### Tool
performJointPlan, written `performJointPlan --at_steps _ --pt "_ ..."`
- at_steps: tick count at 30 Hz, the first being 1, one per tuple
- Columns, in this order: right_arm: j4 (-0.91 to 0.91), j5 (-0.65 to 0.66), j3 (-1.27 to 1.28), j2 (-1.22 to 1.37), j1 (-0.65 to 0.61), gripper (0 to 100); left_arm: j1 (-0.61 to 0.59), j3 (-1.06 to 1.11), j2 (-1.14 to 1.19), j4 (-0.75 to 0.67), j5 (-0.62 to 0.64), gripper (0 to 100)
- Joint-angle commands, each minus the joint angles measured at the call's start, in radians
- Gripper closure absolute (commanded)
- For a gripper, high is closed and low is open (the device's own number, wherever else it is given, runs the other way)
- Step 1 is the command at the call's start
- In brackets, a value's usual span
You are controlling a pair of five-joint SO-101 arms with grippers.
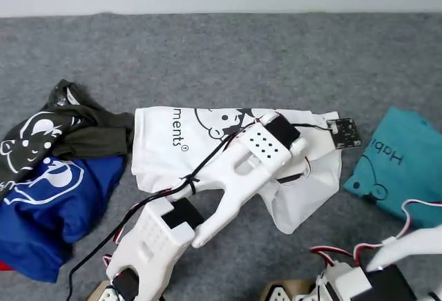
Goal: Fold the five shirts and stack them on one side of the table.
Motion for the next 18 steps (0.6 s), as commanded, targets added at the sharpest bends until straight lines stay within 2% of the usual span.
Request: performJointPlan --at_steps 1,7,15,18 --pt "0.041 0.0 -0.009 -0.053 0.002 95.8 -0.009 -0.074 -0.008 -0.015 -0.002 99" --pt "0.041 0.0 -0.009 -0.053 0.002 95.8 -0.063 -0.084 0.017 -0.092 -0.002 99" --pt "0.041 0.0 -0.009 -0.053 0.002 95.8 -0.152 -0.255 0.201 -0.068 -0.008 99" --pt "0.041 0.0 -0.009 -0.053 0.004 95.8 -0.17 -0.374 0.278 -0.017 -0.003 94"
